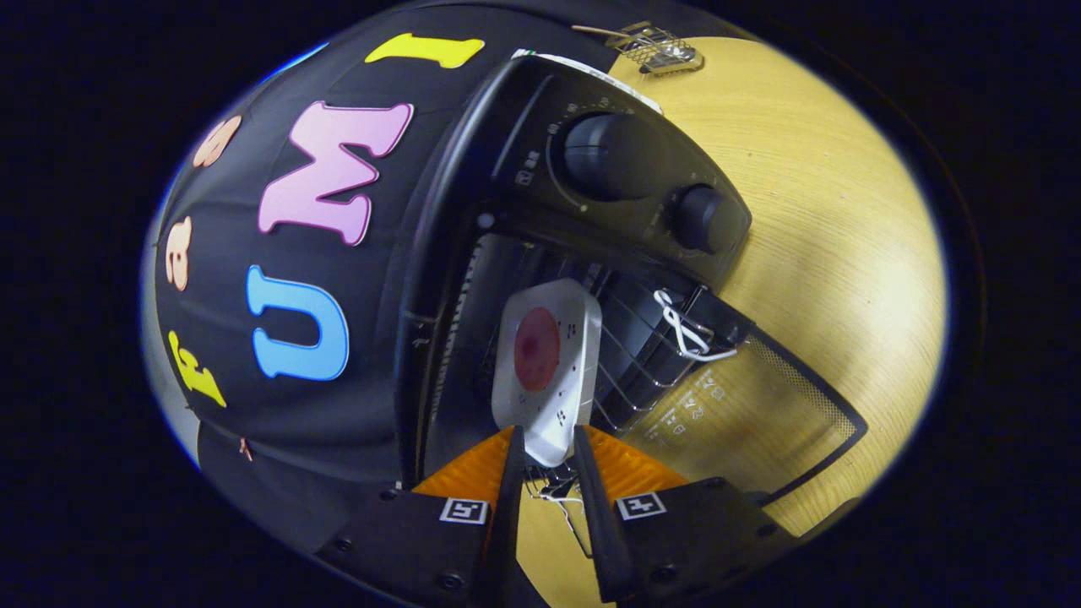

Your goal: Open the toaster oven, put the food inside, and close the toaster oven door.

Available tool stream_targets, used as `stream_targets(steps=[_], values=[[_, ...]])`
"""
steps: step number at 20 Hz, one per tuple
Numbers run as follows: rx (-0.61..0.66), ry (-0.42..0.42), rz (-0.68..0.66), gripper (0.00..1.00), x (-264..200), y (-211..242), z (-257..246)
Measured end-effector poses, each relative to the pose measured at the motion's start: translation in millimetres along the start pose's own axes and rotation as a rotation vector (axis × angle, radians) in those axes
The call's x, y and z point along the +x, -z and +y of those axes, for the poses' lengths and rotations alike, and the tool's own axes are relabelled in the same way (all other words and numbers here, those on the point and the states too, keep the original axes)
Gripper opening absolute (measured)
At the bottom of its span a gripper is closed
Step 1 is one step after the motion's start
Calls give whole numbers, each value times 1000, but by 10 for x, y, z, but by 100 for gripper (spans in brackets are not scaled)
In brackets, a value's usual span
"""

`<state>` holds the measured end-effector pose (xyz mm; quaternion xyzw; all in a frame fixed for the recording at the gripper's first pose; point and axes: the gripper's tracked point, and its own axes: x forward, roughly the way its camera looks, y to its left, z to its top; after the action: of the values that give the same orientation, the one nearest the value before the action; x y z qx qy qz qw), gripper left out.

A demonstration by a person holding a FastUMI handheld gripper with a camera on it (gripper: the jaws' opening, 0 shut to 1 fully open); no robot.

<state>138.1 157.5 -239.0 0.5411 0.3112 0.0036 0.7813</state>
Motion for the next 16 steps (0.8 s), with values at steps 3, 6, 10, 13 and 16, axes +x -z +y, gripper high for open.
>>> stream_targets(steps=[3, 6, 10, 13, 16], values=[[-102, -11, 41, 82, -194, 223, -4], [-241, 18, 64, 98, -462, 350, -93], [-494, 74, 66, 98, -725, 487, -206], [-704, 137, 96, 98, -850, 596, -322], [-886, 185, 106, 99, -922, 679, -456]])
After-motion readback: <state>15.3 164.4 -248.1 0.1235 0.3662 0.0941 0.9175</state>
